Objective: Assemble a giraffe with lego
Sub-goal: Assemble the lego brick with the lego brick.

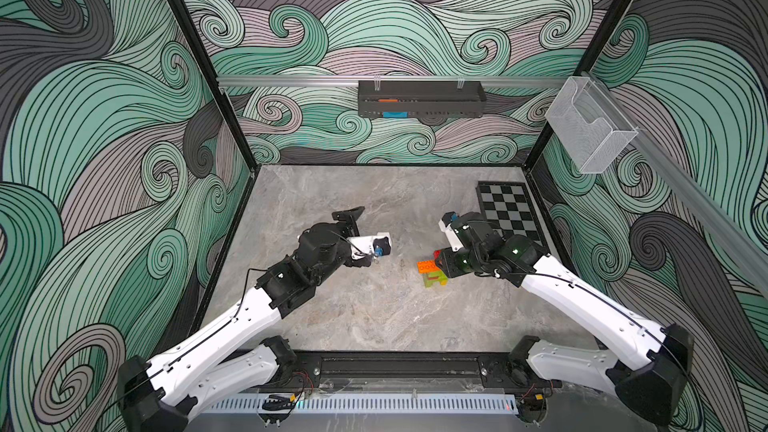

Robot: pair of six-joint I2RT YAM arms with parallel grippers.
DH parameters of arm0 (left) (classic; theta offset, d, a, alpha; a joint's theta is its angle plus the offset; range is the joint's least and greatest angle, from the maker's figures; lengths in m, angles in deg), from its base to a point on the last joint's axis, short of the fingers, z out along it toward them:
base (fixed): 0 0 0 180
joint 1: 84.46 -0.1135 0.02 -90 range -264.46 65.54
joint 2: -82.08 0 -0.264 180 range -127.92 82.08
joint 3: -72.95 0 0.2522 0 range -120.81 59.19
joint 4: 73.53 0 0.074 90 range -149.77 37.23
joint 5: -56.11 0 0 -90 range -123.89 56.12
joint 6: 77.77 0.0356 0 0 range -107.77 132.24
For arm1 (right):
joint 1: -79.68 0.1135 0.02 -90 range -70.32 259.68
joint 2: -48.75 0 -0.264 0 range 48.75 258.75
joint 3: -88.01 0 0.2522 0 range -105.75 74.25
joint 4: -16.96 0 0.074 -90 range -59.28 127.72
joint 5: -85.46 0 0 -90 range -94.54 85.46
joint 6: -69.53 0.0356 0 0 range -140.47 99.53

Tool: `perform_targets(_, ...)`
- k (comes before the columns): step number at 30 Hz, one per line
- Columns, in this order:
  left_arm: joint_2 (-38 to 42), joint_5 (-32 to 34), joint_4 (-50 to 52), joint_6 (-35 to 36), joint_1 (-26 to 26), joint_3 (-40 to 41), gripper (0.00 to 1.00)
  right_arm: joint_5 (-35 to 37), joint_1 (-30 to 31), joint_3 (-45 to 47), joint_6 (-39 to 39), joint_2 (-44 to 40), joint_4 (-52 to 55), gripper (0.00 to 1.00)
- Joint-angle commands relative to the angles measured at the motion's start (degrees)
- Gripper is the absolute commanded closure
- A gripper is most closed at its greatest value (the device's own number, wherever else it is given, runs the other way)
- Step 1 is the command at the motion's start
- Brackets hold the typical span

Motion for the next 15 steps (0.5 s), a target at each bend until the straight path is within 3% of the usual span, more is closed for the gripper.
perform_targets(1, -1.1, -5.4, 15.2, -23.1, -0.5, -1.3, 0.01, 3.8, 0.3, -0.8, 3.8, 1.7, 1.5, 0.89)
perform_targets(9, -4.6, -15.7, 19.6, -39.6, -2.0, -1.7, 0.01, 0.2, 0.2, -4.4, 1.1, 7.7, 4.9, 0.90)
perform_targets(15, -7.0, -21.0, 18.3, -47.8, -2.6, -0.5, 0.01, 0.1, 0.3, -5.7, 0.9, 9.6, 4.9, 0.90)
